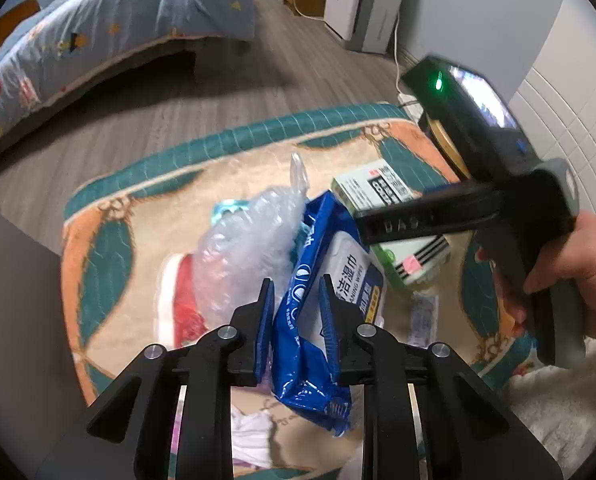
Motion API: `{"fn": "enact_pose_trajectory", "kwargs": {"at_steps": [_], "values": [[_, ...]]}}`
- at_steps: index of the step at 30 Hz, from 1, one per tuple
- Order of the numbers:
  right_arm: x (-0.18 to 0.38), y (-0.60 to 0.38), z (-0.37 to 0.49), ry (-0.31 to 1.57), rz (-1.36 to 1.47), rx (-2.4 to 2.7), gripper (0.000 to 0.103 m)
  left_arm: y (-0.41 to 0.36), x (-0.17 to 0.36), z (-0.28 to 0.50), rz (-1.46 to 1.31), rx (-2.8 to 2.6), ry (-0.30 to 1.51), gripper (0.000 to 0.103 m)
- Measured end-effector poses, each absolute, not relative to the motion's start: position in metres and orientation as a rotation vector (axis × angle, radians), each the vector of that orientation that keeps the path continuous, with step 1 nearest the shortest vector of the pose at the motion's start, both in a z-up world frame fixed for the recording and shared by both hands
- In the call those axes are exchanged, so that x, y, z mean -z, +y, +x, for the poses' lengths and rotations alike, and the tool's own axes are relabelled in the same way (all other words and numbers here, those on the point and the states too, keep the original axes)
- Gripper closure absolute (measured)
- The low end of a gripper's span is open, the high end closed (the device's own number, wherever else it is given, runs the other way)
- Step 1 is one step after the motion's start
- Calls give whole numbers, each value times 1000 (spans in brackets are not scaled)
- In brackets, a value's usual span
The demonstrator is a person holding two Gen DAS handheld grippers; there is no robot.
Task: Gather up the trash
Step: 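Grasp the blue wipes pack with the left tool while the right tool grasps the white medicine box, then carry both items over the bin and open both tools to drop them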
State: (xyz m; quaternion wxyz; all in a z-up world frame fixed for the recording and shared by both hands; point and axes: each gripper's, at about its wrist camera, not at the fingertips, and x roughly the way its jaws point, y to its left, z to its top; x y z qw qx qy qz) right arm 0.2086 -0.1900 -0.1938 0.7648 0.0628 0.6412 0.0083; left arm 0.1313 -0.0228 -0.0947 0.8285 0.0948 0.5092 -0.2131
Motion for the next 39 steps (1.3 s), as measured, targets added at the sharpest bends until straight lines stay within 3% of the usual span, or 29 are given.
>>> {"fn": "enact_pose_trajectory", "kwargs": {"at_steps": [3,4,17,30,39], "values": [[199,-192,209,1418,133,-16,31,-22,94,134,213,449,1081,81],[198,-193,210,1419,140,-20,32,-22,95,136,210,448,1085,81],[147,-218,205,1293,198,-20,32,-26,81,130,202,467,1034,82],[75,-251,179,1126,224,-23,32,-20,33,125,184,399,849,82],[65,-287,171,1091,237,26,32,-23,20,131,150,374,795,82]]}}
